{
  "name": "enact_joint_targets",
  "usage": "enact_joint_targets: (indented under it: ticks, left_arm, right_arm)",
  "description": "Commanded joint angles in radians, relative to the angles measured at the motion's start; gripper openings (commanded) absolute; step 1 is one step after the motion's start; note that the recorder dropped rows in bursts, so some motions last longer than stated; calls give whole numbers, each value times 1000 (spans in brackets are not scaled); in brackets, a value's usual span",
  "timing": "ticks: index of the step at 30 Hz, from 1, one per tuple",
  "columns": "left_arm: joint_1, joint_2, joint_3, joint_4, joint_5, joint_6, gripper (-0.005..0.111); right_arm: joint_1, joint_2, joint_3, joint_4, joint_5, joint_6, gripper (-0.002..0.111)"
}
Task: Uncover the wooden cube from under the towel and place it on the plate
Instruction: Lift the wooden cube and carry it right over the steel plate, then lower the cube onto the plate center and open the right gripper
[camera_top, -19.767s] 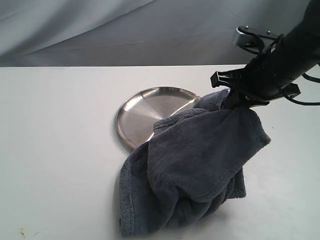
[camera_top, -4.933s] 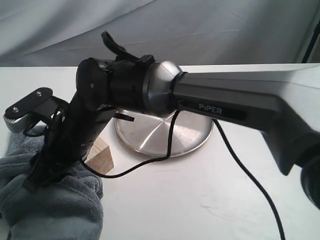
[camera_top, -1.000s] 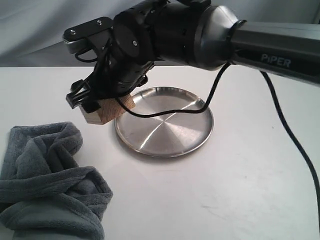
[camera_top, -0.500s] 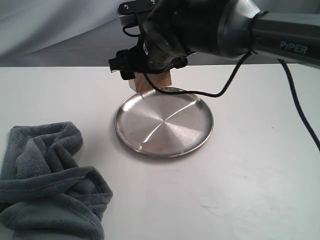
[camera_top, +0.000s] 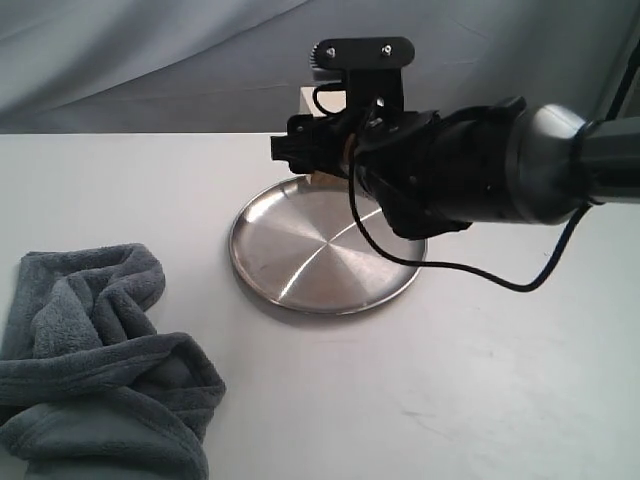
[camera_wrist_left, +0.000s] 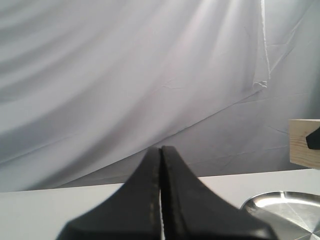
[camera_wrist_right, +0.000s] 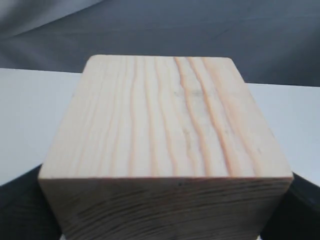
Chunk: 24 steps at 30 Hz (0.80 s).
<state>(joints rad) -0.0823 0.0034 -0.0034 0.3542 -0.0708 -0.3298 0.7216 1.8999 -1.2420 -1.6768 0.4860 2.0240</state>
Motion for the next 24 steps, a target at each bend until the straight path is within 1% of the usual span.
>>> enact_joint_targets:
  ticks: [1,20,24]
  left_arm:
    - [2,-3,3,-1,-8,-5,0]
    - [2,-3,3,-1,-8,-5,0]
    - [2,-3,3,-1,-8,-5,0]
  right_arm:
    - [2,28,13,-68,43,48,0]
    - [15,175,20,-68,40,59,0]
    - [15,177,20,-68,45,59,0]
